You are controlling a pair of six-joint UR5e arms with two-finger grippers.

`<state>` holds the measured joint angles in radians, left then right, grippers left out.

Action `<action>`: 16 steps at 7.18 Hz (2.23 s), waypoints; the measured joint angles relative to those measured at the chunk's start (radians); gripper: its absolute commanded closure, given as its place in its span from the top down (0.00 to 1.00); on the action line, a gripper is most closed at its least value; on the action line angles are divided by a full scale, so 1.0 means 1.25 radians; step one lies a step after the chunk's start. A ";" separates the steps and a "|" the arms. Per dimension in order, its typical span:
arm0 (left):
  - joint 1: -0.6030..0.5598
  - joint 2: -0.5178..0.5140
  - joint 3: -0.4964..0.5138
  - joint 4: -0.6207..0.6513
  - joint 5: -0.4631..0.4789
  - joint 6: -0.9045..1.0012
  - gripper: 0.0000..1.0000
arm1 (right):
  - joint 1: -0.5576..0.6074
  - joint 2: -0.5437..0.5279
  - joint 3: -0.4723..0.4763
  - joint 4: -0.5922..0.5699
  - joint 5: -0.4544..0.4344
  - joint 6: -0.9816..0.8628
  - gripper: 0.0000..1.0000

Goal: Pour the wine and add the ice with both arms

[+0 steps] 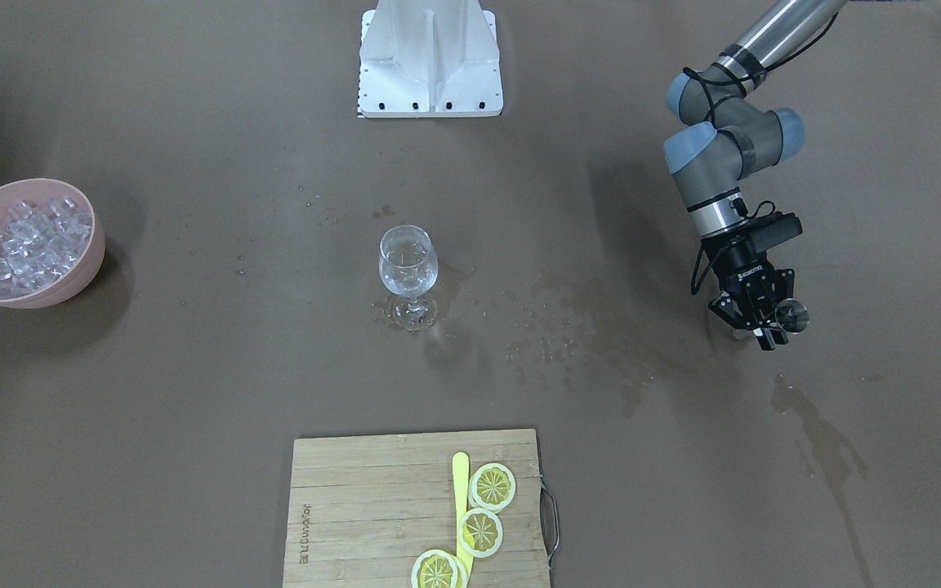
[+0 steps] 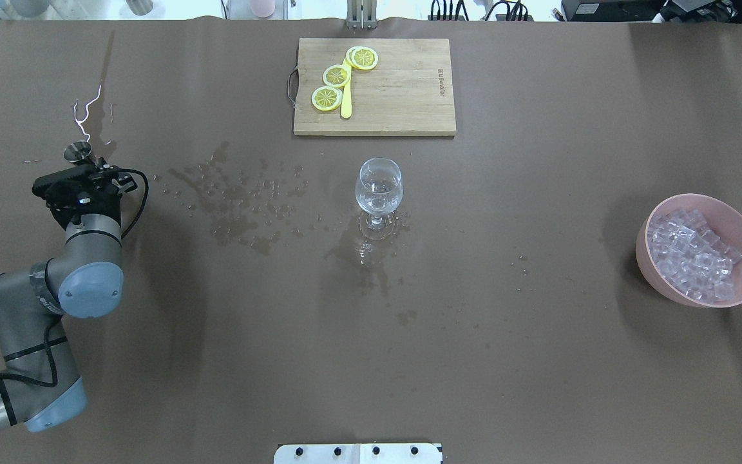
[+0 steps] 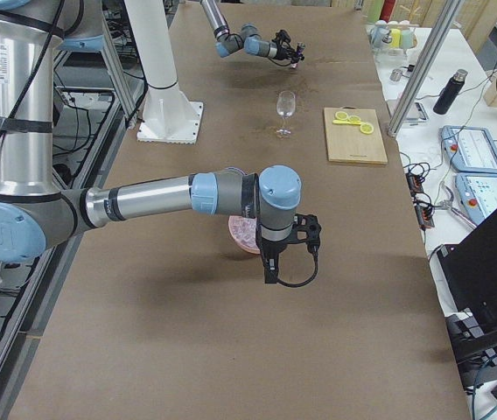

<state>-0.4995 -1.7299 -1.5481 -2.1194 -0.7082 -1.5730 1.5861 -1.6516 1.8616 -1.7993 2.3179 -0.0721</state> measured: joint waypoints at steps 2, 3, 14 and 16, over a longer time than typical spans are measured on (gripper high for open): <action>-0.017 0.035 -0.122 0.000 -0.006 0.044 0.00 | 0.000 0.001 0.000 0.000 0.000 0.001 1.00; -0.020 0.045 -0.192 0.003 -0.006 0.067 0.00 | 0.000 0.001 -0.001 0.000 0.000 0.001 1.00; 0.155 -0.337 -0.342 0.203 -0.289 0.563 0.00 | 0.000 -0.002 -0.007 -0.002 0.020 0.008 1.00; 0.147 -0.376 -0.340 0.286 -0.346 0.587 0.00 | 0.000 -0.001 -0.007 -0.001 0.021 0.009 1.00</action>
<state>-0.3151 -2.2003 -1.9732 -1.7621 -1.1407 -0.8391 1.5862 -1.6527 1.8522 -1.8010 2.3438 -0.0614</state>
